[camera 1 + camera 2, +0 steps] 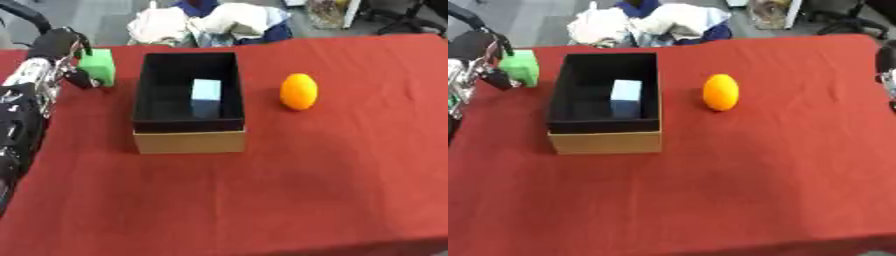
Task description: Pick up objects on the table and place them in the box.
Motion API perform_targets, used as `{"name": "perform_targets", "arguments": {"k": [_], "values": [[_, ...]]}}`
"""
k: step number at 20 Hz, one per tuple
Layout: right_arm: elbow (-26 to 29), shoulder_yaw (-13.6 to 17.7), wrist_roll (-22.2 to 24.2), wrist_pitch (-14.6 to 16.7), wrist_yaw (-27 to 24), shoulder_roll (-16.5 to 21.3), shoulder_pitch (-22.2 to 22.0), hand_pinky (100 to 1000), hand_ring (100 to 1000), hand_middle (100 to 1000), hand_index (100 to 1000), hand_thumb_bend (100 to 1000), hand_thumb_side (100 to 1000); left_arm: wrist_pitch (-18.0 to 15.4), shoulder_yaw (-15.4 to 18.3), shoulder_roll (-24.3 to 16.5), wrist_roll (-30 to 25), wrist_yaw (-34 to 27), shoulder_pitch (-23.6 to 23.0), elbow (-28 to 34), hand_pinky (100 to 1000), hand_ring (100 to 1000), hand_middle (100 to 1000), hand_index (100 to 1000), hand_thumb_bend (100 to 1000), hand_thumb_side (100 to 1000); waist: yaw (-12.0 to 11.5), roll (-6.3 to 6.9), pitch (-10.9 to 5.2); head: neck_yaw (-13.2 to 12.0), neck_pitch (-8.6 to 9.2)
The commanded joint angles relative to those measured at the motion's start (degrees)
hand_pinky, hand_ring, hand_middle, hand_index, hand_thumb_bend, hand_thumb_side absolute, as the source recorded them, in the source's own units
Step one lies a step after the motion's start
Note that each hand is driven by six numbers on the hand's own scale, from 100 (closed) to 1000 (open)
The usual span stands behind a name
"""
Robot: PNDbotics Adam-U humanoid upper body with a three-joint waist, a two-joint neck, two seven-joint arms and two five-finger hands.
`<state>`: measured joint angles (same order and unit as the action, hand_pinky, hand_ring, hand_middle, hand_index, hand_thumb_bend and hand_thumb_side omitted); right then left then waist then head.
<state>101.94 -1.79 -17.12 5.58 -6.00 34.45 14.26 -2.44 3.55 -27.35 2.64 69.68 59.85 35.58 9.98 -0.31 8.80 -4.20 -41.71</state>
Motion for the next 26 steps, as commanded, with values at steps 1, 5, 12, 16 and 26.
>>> {"name": "perform_targets", "arguments": {"k": [1,5,12,16,26], "values": [[0.2,0.6,0.2,0.3,-0.3,1.0,0.4,615,749,736,858,357,599,-2.2,-1.4,-0.4,-0.3,-3.9,2.1,6.4,486,445,423,464,596,117,-0.1,-0.15,-1.22,0.1,0.07],[0.0,0.6,0.3,0.3,-0.4,1.0,0.5,616,749,736,858,356,598,-6.0,-4.8,1.1,-2.8,-9.9,2.8,14.1,496,452,429,470,606,123,-0.1,-0.23,-1.55,0.1,-0.03],[-0.1,0.4,0.8,0.3,-0.5,1.0,0.9,617,749,736,859,355,597,-11.6,-11.7,4.9,-9.2,-13.2,3.5,20.0,519,460,440,495,647,141,0.3,-0.45,-1.8,-0.1,0.1],[-0.1,0.5,0.9,0.3,-0.5,1.0,1.0,617,749,735,859,353,598,-14.1,-14.0,6.8,-11.2,-11.4,3.3,17.9,543,478,466,528,657,163,0.7,-0.49,-1.7,-0.2,0.21],[-1.8,0.2,2.3,-0.6,0.2,4.0,1.6,622,756,745,871,377,592,-17.1,-15.1,5.4,-16.3,-18.2,-0.4,22.1,669,643,687,770,857,422,-0.6,-0.61,-1.63,0.4,-0.14]]}}
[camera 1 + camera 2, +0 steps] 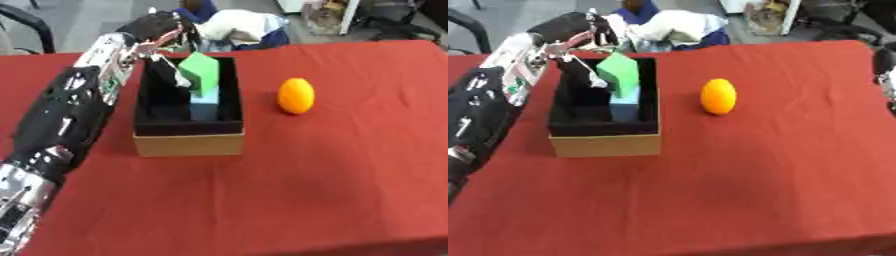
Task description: Pick up objects on the table and place them in the box.
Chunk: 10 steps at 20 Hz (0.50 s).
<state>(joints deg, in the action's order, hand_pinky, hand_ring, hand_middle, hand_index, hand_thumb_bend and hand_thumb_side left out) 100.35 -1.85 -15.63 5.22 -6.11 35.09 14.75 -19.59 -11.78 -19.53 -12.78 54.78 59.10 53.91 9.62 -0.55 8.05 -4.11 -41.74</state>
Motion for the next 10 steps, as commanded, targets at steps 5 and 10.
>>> {"name": "perform_targets", "arguments": {"k": [5,10], "values": [[-3.5,-1.3,4.5,-1.8,1.1,9.6,4.0,630,766,755,878,413,585,3.2,1.6,-5.5,-1.2,-13.9,-4.1,14.5,662,620,666,765,843,439,-2.0,-0.66,-1.25,1.0,-0.51],[-10.0,-5.2,12.2,-2.5,2.8,14.5,9.9,645,779,763,878,451,507,8.4,4.6,-6.7,1.6,-24.7,-10.0,25.3,629,575,613,746,760,429,-4.6,-0.99,-1.54,2.4,-0.56]]}}
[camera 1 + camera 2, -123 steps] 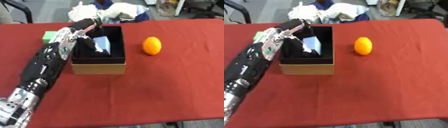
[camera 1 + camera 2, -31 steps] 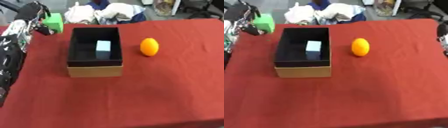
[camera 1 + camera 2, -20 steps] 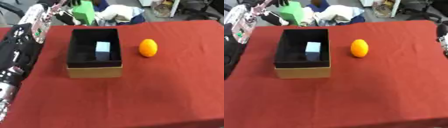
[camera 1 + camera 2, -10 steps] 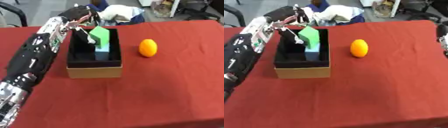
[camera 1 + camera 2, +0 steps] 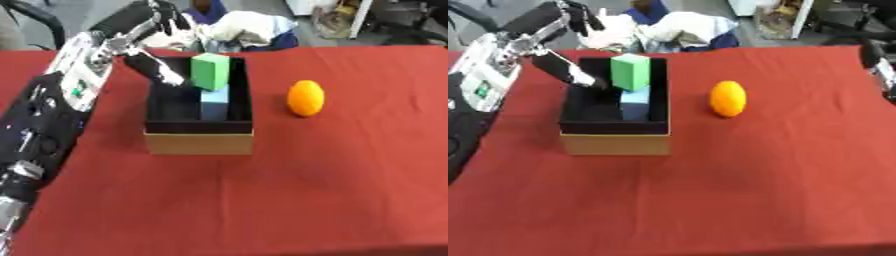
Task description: Pick up objects on the table and place them in the box.
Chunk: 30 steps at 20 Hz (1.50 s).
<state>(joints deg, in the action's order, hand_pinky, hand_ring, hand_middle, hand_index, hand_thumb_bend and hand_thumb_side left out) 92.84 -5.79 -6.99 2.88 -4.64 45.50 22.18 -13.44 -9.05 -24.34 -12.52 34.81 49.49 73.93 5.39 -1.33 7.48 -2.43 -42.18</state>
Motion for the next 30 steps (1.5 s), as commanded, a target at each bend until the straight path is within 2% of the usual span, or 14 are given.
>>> {"name": "perform_targets", "arguments": {"k": [1,5,11,17,30], "values": [[-4.3,-2.3,5.7,-0.1,2.1,4.6,4.1,648,780,763,875,456,483,3.3,2.6,-1.9,2.2,-6.8,-1.9,7.1,622,567,604,741,746,432,-1.0,-0.28,-1.01,1.1,-0.09],[-11.8,-5.3,13.1,0.8,5.3,3.8,10.0,654,783,763,870,477,392,6.5,4.8,-1.0,4.8,-14.2,-7.1,12.6,603,546,581,725,707,441,-3.3,-0.5,-0.88,1.9,0.33],[-20.4,-7.0,17.9,2.7,10.1,0.8,15.6,664,794,771,874,506,355,8.5,7.2,0.6,7.5,-22.1,-13.1,17.8,583,526,556,708,679,443,-5.5,-0.81,-0.48,2.9,0.5],[-26.6,-7.5,20.0,4.2,13.8,-2.6,18.4,667,798,775,882,515,368,9.8,8.5,2.2,8.6,-25.8,-16.4,20.1,575,517,545,701,667,451,-6.4,-0.98,-0.02,3.7,0.58],[-36.0,-7.0,20.3,6.0,19.2,-8.3,20.5,667,799,775,884,492,411,10.4,8.8,4.0,7.7,-27.8,-17.8,19.3,573,512,539,699,652,461,-7.8,-0.67,0.53,3.7,1.18]]}}
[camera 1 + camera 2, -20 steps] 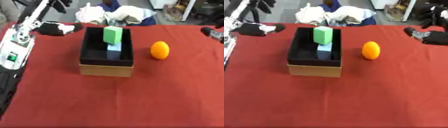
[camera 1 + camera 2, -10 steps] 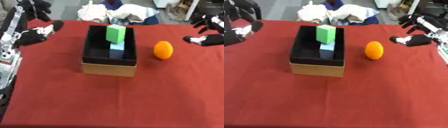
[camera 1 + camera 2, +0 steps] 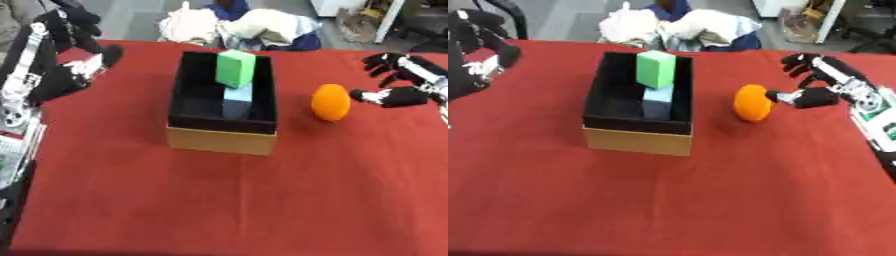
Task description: Pick up objects on the table and place them in the box.
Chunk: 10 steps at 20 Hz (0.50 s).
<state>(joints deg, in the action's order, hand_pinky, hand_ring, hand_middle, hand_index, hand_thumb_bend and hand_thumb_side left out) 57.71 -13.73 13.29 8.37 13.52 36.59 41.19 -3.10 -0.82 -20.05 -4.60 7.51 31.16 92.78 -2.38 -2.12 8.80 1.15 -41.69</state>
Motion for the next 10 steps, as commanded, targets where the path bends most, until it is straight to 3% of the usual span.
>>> {"name": "perform_targets", "arguments": {"k": [1,10], "values": [[-1.4,1.0,0.1,0.6,1.4,0.3,1.7,667,799,775,883,491,413,0.0,0.6,-0.2,-0.3,-0.7,0.5,0.4,574,512,539,699,652,464,-0.1,0.15,-0.77,0.1,0.68],[-5.9,1.5,1.1,1.3,3.7,-2.4,3.2,669,800,775,880,477,444,0.1,0.5,0.5,-1.0,-1.4,0.1,-0.4,574,511,536,699,644,465,-0.6,0.27,-0.6,0.2,0.74]]}}
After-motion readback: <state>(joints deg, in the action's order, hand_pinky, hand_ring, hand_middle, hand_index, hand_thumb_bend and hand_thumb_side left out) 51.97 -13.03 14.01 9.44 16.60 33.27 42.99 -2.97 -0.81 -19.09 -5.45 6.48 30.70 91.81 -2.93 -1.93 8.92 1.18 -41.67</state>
